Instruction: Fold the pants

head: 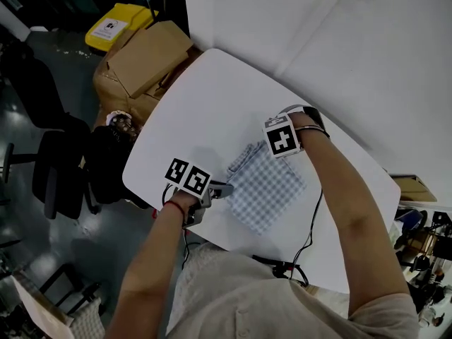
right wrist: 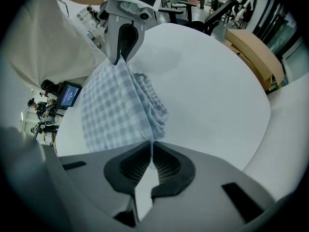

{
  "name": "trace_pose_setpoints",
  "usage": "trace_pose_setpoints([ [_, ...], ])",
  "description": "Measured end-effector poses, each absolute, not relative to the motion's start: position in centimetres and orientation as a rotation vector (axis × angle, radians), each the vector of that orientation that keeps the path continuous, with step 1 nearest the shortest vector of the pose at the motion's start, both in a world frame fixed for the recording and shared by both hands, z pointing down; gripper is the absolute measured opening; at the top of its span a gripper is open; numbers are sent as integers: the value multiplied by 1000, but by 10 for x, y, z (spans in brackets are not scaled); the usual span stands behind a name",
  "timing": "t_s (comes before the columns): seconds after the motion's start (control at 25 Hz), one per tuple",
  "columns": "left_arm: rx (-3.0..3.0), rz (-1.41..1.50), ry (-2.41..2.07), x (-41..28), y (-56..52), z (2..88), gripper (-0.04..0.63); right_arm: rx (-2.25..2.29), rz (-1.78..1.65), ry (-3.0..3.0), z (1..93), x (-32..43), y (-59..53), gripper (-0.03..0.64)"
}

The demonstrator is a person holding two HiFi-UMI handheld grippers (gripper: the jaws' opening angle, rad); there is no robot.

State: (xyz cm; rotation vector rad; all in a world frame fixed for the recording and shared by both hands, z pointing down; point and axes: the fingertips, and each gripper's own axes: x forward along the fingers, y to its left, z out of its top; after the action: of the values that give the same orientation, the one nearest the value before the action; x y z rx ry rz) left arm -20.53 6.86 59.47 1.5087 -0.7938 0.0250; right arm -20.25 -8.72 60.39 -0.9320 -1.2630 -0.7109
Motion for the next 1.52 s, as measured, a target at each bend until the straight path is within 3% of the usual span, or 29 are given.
trace_pose_setpoints([
  [0.2,1478,0,-802,-214,70,603,51,-921,-764,-1298,616,-214,-90,36],
  [0.32,1481,19,-817,-218,69,605,52,-889,-788,-1334,617,-221,-98,84],
  [0.48,1495,123,-880,-225,71,610,91,-852,-848,-1364,614,-230,-103,97],
  [0.68,1509,298,-958,-239,78,613,126,-678,-958,-1498,599,-252,-122,58],
  [1.12,1562,601,-1184,-264,88,592,129,-327,-587,-2006,532,-216,-91,47],
  [1.52,1717,663,-1340,-207,78,539,129,134,78,-2380,499,-111,-41,46],
])
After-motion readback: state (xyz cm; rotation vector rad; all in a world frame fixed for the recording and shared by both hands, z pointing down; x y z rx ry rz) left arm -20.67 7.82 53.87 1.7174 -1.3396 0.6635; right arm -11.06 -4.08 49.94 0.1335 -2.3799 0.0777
